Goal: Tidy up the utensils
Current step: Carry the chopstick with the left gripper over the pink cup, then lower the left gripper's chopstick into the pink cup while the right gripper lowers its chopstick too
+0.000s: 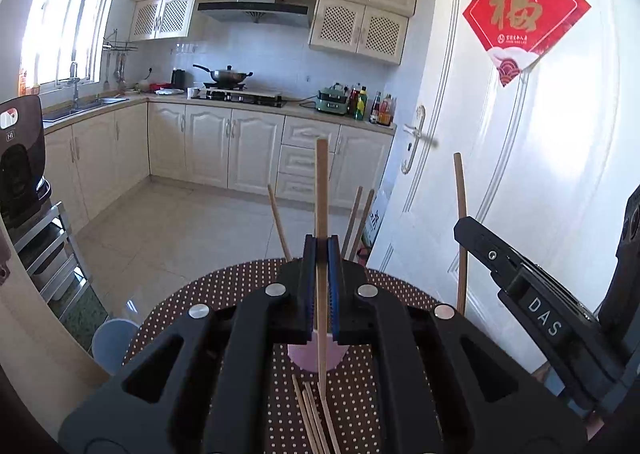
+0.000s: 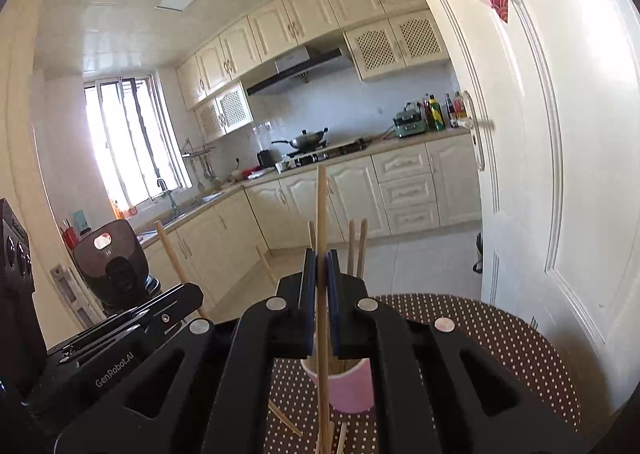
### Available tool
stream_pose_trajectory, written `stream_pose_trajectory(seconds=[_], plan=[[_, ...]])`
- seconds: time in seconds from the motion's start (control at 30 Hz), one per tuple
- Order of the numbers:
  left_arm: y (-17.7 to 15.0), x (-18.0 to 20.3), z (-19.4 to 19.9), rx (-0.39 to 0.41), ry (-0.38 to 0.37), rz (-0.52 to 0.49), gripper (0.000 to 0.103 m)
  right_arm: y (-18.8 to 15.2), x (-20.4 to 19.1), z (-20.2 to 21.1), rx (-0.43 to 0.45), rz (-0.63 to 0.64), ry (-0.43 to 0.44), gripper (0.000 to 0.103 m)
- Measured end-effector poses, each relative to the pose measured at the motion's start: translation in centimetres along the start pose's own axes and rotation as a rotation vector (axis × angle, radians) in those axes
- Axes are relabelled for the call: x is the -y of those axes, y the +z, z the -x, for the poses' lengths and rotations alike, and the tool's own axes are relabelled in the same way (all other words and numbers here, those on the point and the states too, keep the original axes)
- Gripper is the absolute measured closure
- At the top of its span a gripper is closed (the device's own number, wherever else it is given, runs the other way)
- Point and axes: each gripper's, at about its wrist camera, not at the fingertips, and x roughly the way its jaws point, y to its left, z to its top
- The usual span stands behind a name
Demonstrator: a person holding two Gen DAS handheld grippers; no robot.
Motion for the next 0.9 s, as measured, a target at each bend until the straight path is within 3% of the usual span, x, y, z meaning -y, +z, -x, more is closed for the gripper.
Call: stream_pose_trajectory(seconds=[0.5,0.73,0.9], plan=[[2.7,-0.8,-2.6,0.051,-0.015,0.050,0.097,1.7,0.2,-2.3,0.167,0.046,-0.028,0.099],[3.4,-1.5,-4.0,0.074,-0.017,0.085,0.097,2.0,0.5,-3.7,0.231,0.048,0.007,0.099],[3.5,-1.3,-5.3,0.090,0.001,0.071,0.097,1.7,1.1,-4.2,0.332,0.037,0.001,0.099]])
